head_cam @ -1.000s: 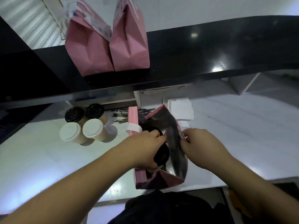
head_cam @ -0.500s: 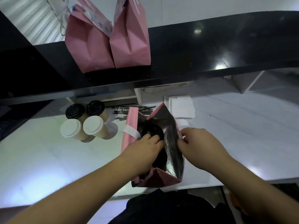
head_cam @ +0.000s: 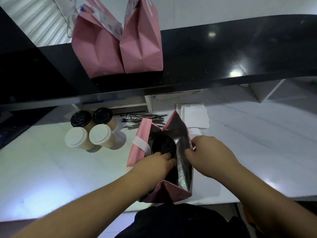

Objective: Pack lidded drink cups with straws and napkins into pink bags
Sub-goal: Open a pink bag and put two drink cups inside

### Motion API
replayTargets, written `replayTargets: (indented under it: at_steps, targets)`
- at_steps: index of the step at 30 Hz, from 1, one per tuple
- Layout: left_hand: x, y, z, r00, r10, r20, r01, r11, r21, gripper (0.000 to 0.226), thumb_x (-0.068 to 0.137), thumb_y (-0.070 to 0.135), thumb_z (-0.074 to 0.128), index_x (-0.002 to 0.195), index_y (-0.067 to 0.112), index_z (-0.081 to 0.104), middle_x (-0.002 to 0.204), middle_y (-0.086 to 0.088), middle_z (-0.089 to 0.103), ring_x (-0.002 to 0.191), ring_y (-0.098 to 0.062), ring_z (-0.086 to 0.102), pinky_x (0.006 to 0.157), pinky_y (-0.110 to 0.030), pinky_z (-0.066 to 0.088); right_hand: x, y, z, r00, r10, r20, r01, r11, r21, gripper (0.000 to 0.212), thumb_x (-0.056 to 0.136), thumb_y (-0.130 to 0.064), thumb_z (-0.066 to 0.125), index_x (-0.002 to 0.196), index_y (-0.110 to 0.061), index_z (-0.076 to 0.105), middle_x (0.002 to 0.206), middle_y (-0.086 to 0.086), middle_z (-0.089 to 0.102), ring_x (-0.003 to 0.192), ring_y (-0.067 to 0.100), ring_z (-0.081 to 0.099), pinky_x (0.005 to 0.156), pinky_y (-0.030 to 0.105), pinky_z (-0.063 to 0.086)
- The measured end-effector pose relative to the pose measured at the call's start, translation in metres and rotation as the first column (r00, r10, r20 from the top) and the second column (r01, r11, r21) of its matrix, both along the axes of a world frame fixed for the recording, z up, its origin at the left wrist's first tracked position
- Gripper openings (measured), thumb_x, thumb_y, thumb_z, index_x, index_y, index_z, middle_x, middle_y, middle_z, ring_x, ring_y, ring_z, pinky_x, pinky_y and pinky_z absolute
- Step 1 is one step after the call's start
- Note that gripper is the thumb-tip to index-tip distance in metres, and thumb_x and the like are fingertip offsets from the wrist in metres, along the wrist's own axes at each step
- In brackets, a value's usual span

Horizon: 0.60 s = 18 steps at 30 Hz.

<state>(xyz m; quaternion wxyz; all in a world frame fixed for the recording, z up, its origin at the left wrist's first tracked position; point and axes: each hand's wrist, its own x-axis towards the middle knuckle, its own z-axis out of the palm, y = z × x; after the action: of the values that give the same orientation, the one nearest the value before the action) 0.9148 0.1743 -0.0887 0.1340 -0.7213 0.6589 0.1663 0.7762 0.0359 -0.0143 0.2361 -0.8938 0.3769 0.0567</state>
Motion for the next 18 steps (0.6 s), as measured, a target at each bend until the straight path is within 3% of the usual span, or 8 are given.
replayTargets:
  at_steps: [3, 7, 10, 12, 14, 16, 18]
  targets:
    - [0.003, 0.002, -0.007, 1.0, -0.029, 0.01, 0.03, 0.999, -0.022, 0.048, 0.099, 0.003, 0.054, 0.144, 0.019, 0.046, 0.126, -0.007, 0.052, 0.101, -0.032, 0.056, 0.077, -0.05, 0.057, 0.011, -0.001, -0.002, 0.999, 0.004, -0.043, -0.004, 1.0, 0.014, 0.028, 0.093, -0.033, 0.049, 0.07, -0.017, 0.05, 0.071, 0.001, 0.057, 0.061, 0.02, 0.054, 0.048, 0.029, 0.031]
    - [0.01, 0.001, 0.003, 0.998, -0.019, -0.057, 0.017, 0.999, -0.041, 0.053, 0.098, 0.007, 0.058, 0.147, 0.021, 0.045, 0.135, -0.006, 0.048, 0.111, -0.03, 0.056, 0.079, -0.049, 0.057, 0.016, -0.002, -0.004, 0.999, -0.023, -0.023, 0.024, 0.999, 0.029, 0.03, 0.097, -0.028, 0.044, 0.069, -0.018, 0.048, 0.072, 0.002, 0.057, 0.063, 0.023, 0.055, 0.048, 0.029, 0.031]
    - [0.02, -0.01, 0.036, 0.97, -0.042, -0.241, -0.022, 0.967, -0.255, 0.044, 0.094, 0.034, 0.067, 0.135, 0.023, 0.057, 0.128, 0.001, 0.054, 0.113, -0.021, 0.057, 0.09, -0.042, 0.054, 0.014, -0.009, 0.0, 0.998, -0.061, 0.007, 0.061, 0.997, 0.051, 0.037, 0.099, -0.034, 0.04, 0.068, -0.018, 0.05, 0.068, 0.002, 0.061, 0.062, 0.025, 0.058, 0.05, 0.031, 0.035]
    - [0.033, -0.014, 0.061, 0.953, -0.045, -0.298, -0.126, 0.838, -0.532, 0.024, 0.097, 0.04, 0.062, 0.117, 0.026, 0.062, 0.113, 0.008, 0.058, 0.104, -0.013, 0.056, 0.086, -0.031, 0.052, 0.011, -0.015, 0.002, 0.997, -0.078, -0.011, 0.079, 0.996, 0.04, 0.034, 0.098, -0.032, 0.041, 0.068, -0.018, 0.052, 0.069, 0.002, 0.062, 0.065, 0.025, 0.06, 0.052, 0.032, 0.039]
    - [0.055, -0.014, 0.075, 0.939, 0.044, -0.34, -0.287, 0.643, -0.71, 0.013, 0.1, 0.038, 0.055, 0.104, 0.027, 0.061, 0.1, 0.013, 0.056, 0.092, -0.006, 0.053, 0.079, -0.019, 0.045, 0.008, -0.019, 0.002, 0.996, -0.091, -0.025, 0.091, 0.996, 0.023, 0.031, 0.096, -0.028, 0.042, 0.069, -0.018, 0.053, 0.07, 0.002, 0.062, 0.066, 0.025, 0.06, 0.053, 0.032, 0.039]
    - [0.084, -0.013, 0.074, 0.851, 0.218, -0.478, -0.521, 0.469, -0.713, 0.009, 0.102, 0.035, 0.051, 0.097, 0.03, 0.057, 0.091, 0.017, 0.054, 0.082, -0.003, 0.053, 0.069, -0.014, 0.041, 0.005, -0.024, 0.002, 0.993, -0.115, -0.031, 0.115, 0.993, 0.014, 0.031, 0.096, -0.028, 0.042, 0.069, -0.018, 0.053, 0.068, 0.001, 0.062, 0.065, 0.024, 0.06, 0.053, 0.033, 0.04]
    - [0.116, -0.012, 0.055, 0.698, 0.431, -0.571, -0.715, 0.379, -0.587, 0.008, 0.102, 0.029, 0.054, 0.096, 0.033, 0.056, 0.089, 0.017, 0.058, 0.079, -0.003, 0.058, 0.063, -0.016, 0.041, 0.002, -0.03, 0.001, 0.988, -0.149, -0.034, 0.149, 0.989, 0.002, 0.035, 0.097, -0.029, 0.041, 0.067, -0.017, 0.053, 0.064, 0.0, 0.061, 0.061, 0.022, 0.059, 0.051, 0.031, 0.039]
